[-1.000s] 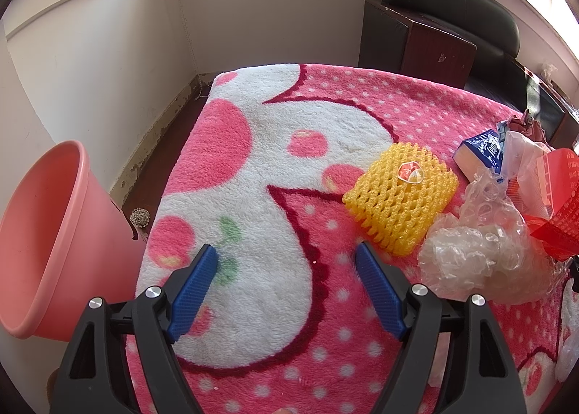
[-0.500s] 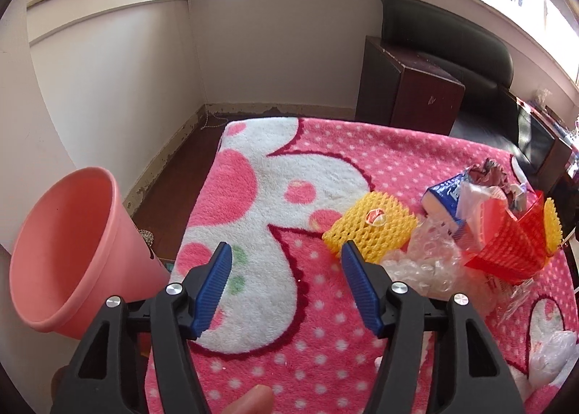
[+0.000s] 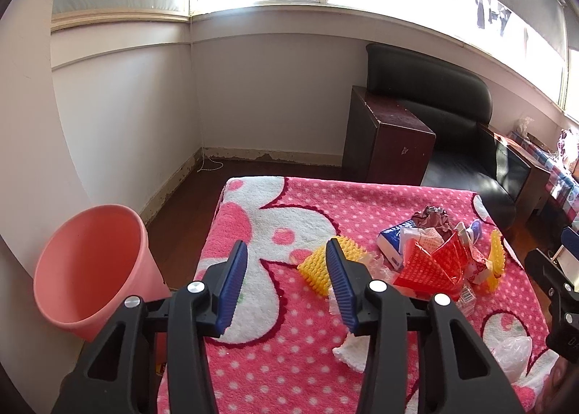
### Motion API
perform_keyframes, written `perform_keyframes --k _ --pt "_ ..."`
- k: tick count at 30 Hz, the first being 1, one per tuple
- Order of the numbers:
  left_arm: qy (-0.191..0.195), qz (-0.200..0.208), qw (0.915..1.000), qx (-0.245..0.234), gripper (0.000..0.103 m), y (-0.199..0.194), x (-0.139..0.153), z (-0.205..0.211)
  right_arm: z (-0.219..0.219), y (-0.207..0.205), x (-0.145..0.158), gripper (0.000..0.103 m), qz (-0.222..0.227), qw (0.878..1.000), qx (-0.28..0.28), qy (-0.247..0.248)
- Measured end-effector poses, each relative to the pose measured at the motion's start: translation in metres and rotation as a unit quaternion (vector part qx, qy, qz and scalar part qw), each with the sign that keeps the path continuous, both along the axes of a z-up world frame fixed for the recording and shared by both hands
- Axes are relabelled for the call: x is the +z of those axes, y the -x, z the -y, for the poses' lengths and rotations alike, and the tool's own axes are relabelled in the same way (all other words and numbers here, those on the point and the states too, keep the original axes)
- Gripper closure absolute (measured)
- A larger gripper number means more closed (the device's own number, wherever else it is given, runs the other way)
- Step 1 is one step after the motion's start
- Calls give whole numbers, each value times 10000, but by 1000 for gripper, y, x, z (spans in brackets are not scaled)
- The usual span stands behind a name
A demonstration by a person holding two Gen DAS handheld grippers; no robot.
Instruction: Collect trash
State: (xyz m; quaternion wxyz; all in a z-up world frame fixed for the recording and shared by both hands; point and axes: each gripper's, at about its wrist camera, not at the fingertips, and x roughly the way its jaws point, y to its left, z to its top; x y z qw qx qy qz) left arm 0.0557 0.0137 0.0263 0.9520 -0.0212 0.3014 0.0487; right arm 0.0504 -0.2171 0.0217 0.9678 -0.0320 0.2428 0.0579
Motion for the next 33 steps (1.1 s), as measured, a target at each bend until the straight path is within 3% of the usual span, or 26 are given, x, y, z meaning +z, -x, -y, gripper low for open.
perform_keyframes --k 33 --pt "-9 126 9999 3 59 16 4 6 -14 12 -3 3 89 9998 99 135"
